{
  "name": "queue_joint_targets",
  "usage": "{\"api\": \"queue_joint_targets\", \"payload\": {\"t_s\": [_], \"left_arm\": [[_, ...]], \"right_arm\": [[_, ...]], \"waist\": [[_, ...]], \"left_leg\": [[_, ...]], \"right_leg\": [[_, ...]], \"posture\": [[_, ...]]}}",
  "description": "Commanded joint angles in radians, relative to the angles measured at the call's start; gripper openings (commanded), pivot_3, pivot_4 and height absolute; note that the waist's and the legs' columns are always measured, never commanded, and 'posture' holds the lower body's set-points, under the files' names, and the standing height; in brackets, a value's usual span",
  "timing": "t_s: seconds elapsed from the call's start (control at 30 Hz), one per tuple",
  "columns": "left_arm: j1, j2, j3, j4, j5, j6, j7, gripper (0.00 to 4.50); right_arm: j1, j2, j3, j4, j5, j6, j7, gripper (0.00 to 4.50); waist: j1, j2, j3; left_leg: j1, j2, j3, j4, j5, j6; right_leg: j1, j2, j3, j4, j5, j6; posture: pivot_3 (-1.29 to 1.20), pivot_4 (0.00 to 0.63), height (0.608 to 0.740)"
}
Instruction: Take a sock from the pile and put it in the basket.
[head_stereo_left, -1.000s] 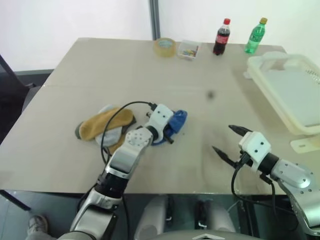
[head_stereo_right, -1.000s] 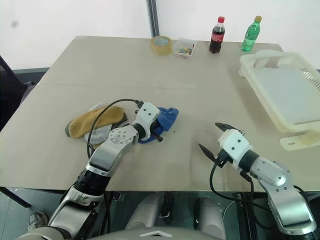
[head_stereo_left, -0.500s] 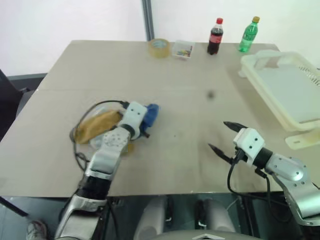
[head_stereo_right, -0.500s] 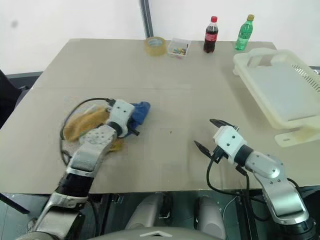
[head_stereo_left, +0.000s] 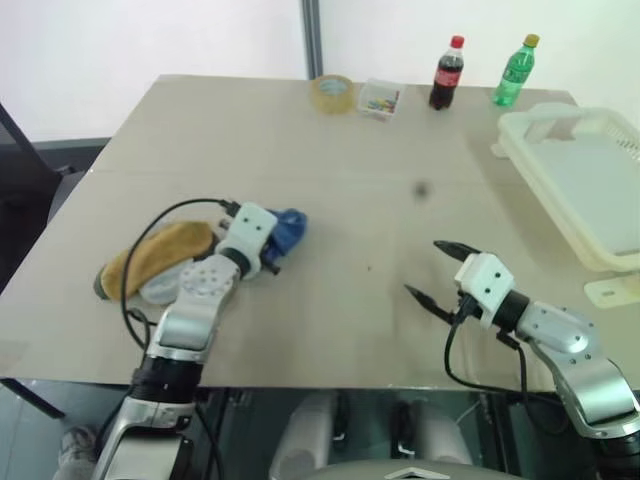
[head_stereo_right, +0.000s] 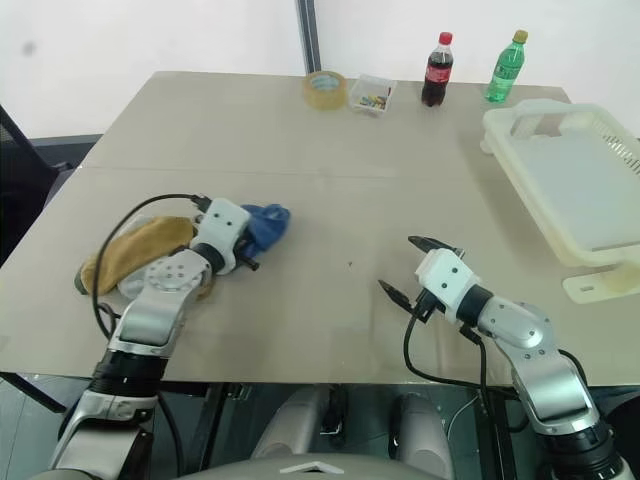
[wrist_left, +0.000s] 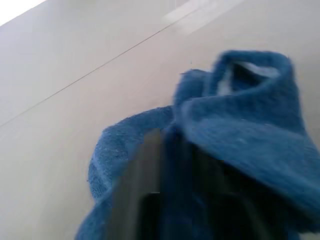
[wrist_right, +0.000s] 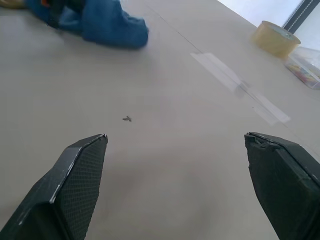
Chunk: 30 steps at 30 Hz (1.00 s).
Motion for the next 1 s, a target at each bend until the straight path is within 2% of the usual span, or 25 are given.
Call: {"api": "queue_joint_targets", "payload": {"t_s": [0.03, 0.07, 0.23, 0.47, 0.6, 0.77, 1.0], "left_arm": [[0.001, -0.024, 0.013, -0.044, -0.009, 0.039, 0.022, 2.53], [0.001, -0.027, 0.021, -0.051, -0.007, 0.042, 0.026, 2.65], [-0.004, -0.021, 0.034, -0.085, -0.019, 0.032, -0.006, 2.65], [0.022, 0.014, -0.086, -0.129, 0.039, -0.178, -0.105, 2.65], [0.042, 0.018, -0.110, -0.123, 0.070, -0.156, -0.101, 2.65], [0.037, 0.005, -0.071, -0.104, 0.095, -0.087, -0.044, 2.65], [0.053, -0.045, 0.001, -0.160, 0.030, -0.017, -0.013, 2.65]], "right_arm": [[0.005, -0.004, -0.024, -0.035, 0.000, -0.016, -0.006, 4.50], [0.010, -0.006, -0.027, -0.038, 0.000, -0.015, -0.007, 4.50], [0.021, -0.001, -0.026, -0.047, -0.005, -0.014, -0.019, 4.50], [0.006, 0.014, -0.010, -0.030, -0.017, -0.029, -0.025, 4.50], [0.004, 0.018, -0.014, -0.028, -0.018, -0.029, -0.025, 4.50], [0.014, 0.022, -0.010, -0.035, -0.022, -0.029, -0.026, 4.50], [0.012, 0.024, -0.010, -0.032, -0.025, -0.030, -0.026, 4.50]], "waist": [[0.000, 0.000, 0.000], [0.000, 0.000, 0.000], [0.001, 0.000, 0.000], [0.002, 0.000, 0.000], [0.000, 0.000, 0.001], [0.000, 0.001, 0.001], [0.001, 0.001, 0.001]], "left_leg": [[0.000, 0.000, 0.000, 0.000, 0.000, 0.000], [0.000, 0.000, 0.000, 0.000, 0.000, 0.000], [0.000, 0.000, 0.000, 0.000, 0.000, 0.000], [0.000, 0.000, 0.000, 0.000, 0.000, 0.000], [0.000, 0.000, 0.000, 0.000, 0.000, 0.000], [0.000, 0.000, 0.000, 0.000, 0.000, 0.000], [0.000, 0.000, 0.000, 0.000, 0.000, 0.000]], "right_leg": [[0.000, 0.000, 0.000, 0.000, 0.000, 0.000], [0.000, 0.000, 0.000, 0.000, 0.000, 0.000], [0.000, 0.000, 0.000, 0.000, 0.000, 0.000], [0.000, 0.000, 0.000, 0.000, 0.000, 0.000], [0.000, 0.000, 0.000, 0.000, 0.000, 0.000], [0.000, 0.000, -0.001, 0.000, 0.000, 0.000], [0.000, 0.000, -0.001, 0.000, -0.002, 0.003]], "posture": [[0.00, 0.150, 0.740], [0.00, 0.150, 0.740], [0.00, 0.150, 0.740], [0.00, 0.150, 0.740], [0.00, 0.150, 0.740], [0.00, 0.150, 0.740], [0.00, 0.150, 0.740]]}}
